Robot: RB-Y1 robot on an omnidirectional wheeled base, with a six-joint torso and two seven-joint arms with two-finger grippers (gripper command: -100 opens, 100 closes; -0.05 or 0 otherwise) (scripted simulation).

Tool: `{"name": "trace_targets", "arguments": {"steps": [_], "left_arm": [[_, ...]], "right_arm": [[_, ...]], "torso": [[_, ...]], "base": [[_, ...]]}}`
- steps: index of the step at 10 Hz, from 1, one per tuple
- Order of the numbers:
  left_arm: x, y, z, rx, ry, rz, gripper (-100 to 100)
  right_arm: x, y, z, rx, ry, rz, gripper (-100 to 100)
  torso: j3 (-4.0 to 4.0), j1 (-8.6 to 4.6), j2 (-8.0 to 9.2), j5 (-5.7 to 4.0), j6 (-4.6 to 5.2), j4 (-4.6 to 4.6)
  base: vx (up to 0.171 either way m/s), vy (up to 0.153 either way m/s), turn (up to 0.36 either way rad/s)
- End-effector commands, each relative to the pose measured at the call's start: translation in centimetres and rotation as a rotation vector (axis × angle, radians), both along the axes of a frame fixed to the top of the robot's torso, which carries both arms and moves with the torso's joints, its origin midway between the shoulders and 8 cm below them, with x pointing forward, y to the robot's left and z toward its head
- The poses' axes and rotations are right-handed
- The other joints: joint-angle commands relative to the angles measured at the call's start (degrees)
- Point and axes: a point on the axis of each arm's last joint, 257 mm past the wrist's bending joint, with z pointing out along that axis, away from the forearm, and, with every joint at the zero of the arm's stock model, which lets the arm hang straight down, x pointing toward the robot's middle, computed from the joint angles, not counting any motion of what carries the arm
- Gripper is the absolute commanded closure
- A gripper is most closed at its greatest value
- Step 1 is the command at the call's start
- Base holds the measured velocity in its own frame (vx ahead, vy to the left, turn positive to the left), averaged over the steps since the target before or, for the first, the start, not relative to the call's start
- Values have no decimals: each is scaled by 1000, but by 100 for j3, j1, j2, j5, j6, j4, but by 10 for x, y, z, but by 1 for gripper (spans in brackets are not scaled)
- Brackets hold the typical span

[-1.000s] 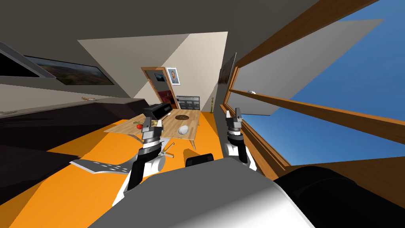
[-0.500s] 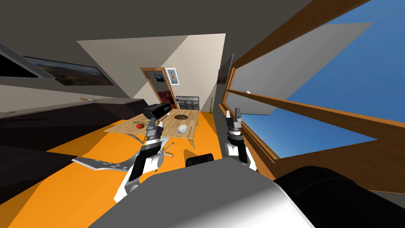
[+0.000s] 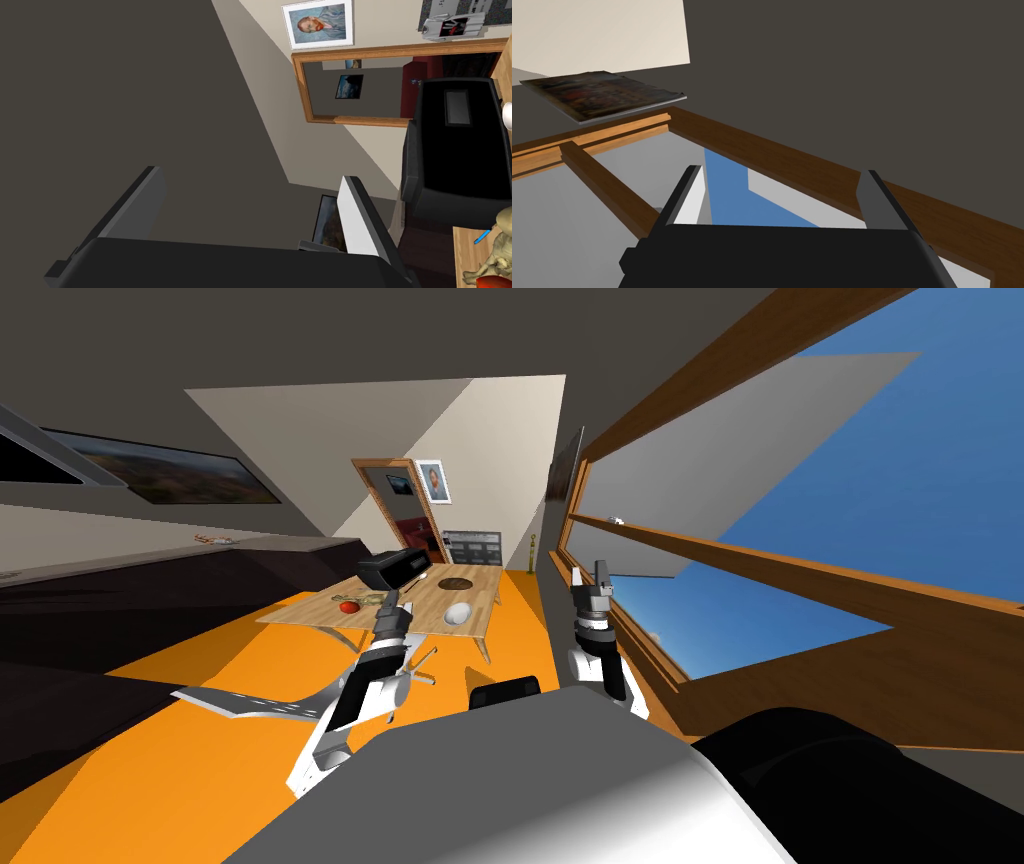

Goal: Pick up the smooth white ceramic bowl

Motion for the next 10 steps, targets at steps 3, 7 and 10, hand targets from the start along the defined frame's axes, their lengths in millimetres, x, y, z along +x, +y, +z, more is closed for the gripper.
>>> {"name": "trace_targets", "arguments": {"steps": [3,7,10], "left_arm": [[17,23,-38,-13,116,39,-100],[28,46,-74,-30,232,77,-100],[32,58,-98,-44,314,98,-100]], "right_arm": [[0,0,0,0,0,0,0],[0,0,0,0,0,0,0],[0,0,0,0,0,0,0]], "torso": [[-3,2,-5,0,0,-1],[-5,1,-8,0,0,-2],[-8,0,-14,0,0,-3]], "base": [[-7,-40,-20],[4,-39,-22],[17,-41,-22]]}}
